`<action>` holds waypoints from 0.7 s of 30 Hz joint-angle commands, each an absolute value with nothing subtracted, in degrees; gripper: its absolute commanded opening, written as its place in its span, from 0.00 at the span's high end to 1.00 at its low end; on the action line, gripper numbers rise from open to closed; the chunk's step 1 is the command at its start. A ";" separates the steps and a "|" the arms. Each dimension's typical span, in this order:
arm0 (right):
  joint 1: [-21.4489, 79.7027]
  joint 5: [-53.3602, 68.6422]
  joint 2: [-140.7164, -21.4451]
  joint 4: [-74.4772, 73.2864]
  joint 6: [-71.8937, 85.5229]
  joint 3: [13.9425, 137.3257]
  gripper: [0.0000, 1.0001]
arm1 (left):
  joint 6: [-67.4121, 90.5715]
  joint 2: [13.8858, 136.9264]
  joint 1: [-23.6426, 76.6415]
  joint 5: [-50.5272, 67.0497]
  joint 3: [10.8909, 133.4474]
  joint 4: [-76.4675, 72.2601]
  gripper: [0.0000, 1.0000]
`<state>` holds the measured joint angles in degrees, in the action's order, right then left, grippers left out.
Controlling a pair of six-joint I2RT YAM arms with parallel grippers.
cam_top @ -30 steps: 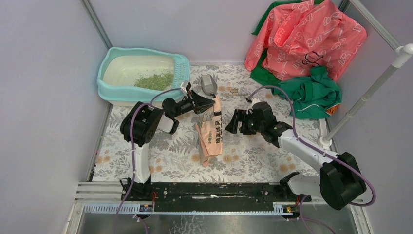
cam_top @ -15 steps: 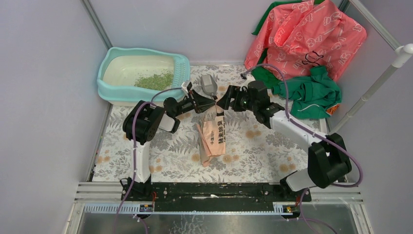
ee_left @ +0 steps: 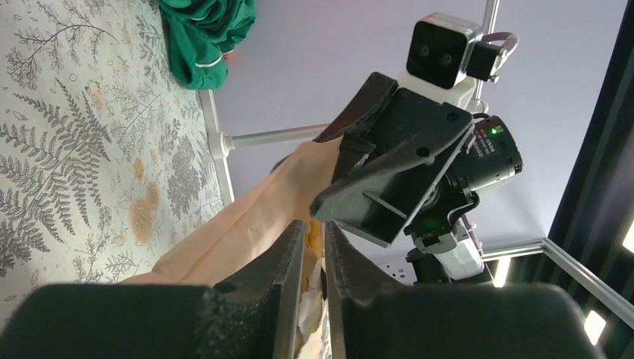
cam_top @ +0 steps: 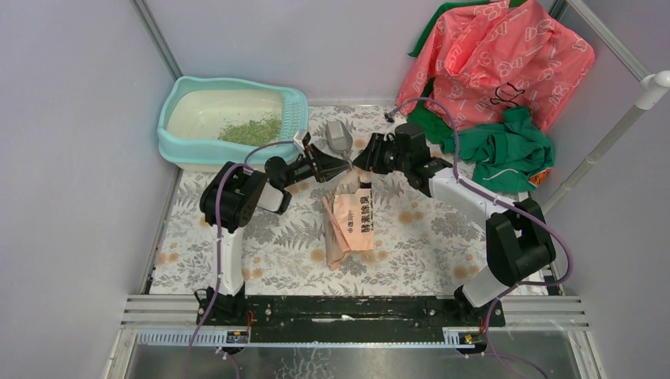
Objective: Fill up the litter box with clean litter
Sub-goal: Close the cat litter bag at the center of the board.
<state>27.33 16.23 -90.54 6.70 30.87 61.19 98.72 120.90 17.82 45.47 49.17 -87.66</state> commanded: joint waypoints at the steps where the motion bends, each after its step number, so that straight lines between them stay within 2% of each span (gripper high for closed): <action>1: 26.80 18.66 -91.23 9.88 31.00 65.73 0.64 | 98.20 121.75 17.05 46.58 49.88 -92.02 0.76; 4: 26.78 19.37 -91.86 10.02 31.12 66.18 0.75 | 97.86 121.15 17.05 46.64 48.92 -92.11 0.76; 7: 26.81 20.16 -92.47 11.00 31.52 66.05 0.76 | 97.05 119.91 17.05 46.63 47.19 -92.07 0.76; 8: 26.81 20.66 -92.77 11.37 31.65 66.08 0.74 | 96.77 119.44 17.05 46.54 46.41 -92.10 0.76; 11: 26.81 22.44 -93.47 11.69 32.00 66.67 0.53 | 95.55 117.69 17.21 46.31 43.34 -92.02 0.76; 14: 26.81 23.00 -93.03 12.88 32.77 66.04 0.40 | 94.11 115.25 17.63 45.79 39.90 -92.02 0.76; 21: 26.80 24.28 -91.62 14.76 34.59 64.15 0.37 | 91.18 108.00 19.10 44.43 32.44 -90.47 0.76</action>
